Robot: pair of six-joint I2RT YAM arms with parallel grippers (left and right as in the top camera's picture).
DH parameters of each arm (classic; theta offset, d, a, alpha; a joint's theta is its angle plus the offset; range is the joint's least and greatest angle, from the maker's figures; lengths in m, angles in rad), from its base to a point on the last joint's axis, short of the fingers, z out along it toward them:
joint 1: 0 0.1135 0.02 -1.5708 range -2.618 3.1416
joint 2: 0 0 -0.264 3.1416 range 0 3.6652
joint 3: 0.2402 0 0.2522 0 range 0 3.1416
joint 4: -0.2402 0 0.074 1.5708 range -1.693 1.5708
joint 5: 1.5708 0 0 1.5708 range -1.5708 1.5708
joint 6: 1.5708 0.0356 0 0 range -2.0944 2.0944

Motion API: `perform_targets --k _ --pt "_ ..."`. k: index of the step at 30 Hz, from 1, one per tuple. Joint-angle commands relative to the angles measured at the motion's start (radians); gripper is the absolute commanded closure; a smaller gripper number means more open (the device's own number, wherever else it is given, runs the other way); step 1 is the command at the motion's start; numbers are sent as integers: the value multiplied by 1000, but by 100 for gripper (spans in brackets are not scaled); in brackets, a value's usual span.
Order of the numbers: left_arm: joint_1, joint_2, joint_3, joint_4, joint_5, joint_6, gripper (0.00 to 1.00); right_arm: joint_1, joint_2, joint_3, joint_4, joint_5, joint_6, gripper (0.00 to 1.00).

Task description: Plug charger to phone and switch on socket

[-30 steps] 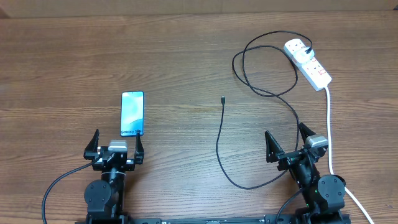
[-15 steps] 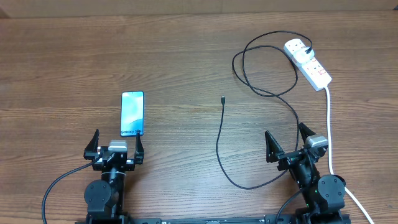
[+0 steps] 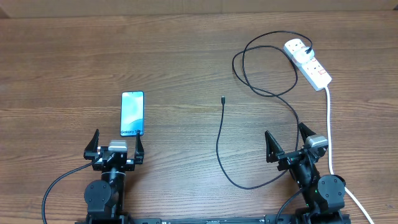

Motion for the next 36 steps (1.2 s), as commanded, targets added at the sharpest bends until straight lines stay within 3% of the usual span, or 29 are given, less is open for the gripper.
perform_targets --k 1,22,36 --pt "2 -13 -4 2 9 23 0 -5 -11 -3 5 9 3 0" --pt "2 -13 -4 6 5 20 0 -5 -11 -3 5 9 3 0" --pt "2 -13 29 3 5 -111 0 -5 -11 -3 5 9 3 0"
